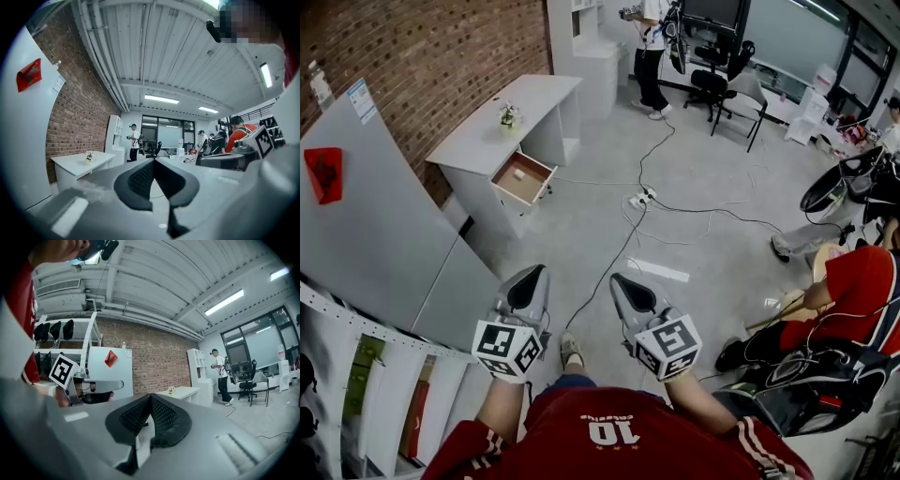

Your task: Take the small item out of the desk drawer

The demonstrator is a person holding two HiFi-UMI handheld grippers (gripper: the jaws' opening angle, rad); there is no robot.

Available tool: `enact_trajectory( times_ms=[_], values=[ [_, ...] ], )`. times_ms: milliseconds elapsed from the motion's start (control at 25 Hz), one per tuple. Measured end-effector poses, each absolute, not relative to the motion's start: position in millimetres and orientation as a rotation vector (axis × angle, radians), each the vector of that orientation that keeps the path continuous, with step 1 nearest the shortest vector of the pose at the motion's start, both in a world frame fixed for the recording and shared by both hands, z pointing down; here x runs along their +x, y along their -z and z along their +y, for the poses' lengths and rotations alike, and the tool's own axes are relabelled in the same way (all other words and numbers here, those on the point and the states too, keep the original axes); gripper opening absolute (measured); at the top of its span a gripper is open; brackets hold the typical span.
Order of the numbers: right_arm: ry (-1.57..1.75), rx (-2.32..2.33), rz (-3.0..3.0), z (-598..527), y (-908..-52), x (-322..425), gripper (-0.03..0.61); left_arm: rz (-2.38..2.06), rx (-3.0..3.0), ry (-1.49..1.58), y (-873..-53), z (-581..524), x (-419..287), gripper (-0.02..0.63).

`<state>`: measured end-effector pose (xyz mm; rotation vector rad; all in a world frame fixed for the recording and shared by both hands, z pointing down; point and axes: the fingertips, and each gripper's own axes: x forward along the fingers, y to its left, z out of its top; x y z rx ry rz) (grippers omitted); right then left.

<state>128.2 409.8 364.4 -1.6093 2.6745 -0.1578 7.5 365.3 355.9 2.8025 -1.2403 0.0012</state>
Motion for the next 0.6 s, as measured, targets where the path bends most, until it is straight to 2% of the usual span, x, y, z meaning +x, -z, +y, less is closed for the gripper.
enact_trajectory(
  times_ms=[600],
  values=[
    [0.176,-1.534,2.697,247,-344,82,0.000,-1.261,2.765,0.023,-345,207,-43,0.003]
  ],
)
